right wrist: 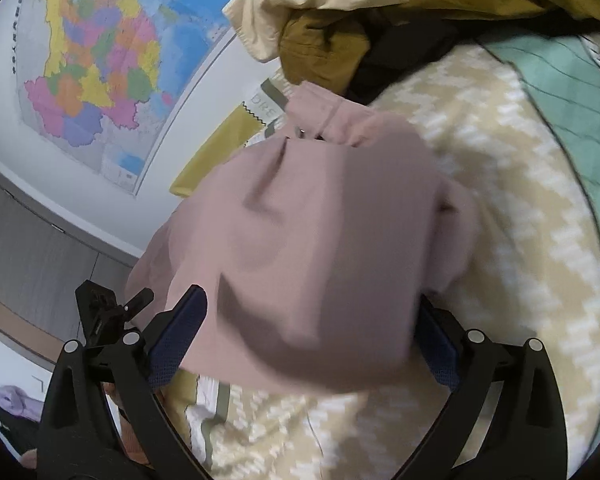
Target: Fold large clothes
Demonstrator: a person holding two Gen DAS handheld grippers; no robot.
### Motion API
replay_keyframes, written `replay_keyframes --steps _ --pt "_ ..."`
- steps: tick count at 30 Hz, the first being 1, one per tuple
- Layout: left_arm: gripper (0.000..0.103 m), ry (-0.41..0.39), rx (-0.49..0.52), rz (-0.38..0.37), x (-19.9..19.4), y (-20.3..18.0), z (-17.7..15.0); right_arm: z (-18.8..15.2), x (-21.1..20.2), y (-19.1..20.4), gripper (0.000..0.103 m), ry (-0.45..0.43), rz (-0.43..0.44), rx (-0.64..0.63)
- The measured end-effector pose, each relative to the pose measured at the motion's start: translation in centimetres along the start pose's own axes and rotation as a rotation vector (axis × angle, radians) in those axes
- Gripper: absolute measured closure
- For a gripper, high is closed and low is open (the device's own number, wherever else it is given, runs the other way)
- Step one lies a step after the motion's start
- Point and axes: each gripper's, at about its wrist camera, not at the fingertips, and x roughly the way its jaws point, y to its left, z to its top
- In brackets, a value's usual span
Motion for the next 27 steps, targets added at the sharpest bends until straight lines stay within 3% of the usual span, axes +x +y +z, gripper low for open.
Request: replay_keyframes --steps 7,9,10,11,17,21,25,27 --pt "0.007 -0.012 0.001 0.026 0.7 -0.4 0.5 1.8 1.8 0.1 0.007 -0.017 0.041 0.005" --pt "0.007 -0.016 0.008 0.042 0.8 -0.6 0.6 1.9 1.7 -0.2 0.014 -0.031 0.032 0.011" --pt "0.007 -0.016 0.013 0.048 0.8 -0.6 0.6 1.9 1.6 -0.4 0.024 -0.039 0.002 0.022" --pt "0.007 -0.017 0.018 0.058 0.8 -0.8 0.6 2.0 1.6 -0.7 0.025 -0.04 -0.019 0.031" --pt "0.007 -0.017 0.064 0.145 1.5 -1.8 0.7 2.3 2.4 0.2 0.006 -0.013 -0.01 -0.009" --pt "0.008 -0.016 0.111 0.23 2.4 -2.8 0.6 2.9 3.8 1.0 0.006 -0.01 -0.028 -0.071" --pt "0.027 -0.028 0.122 0.279 2.4 -2.7 0.7 3.2 4.1 0.2 0.041 0.01 -0.006 -0.062" --pt "0.031 -0.028 0.111 0.275 2.3 -2.3 0.9 3.1 4.2 -0.2 0.042 0.029 0.019 -0.05"
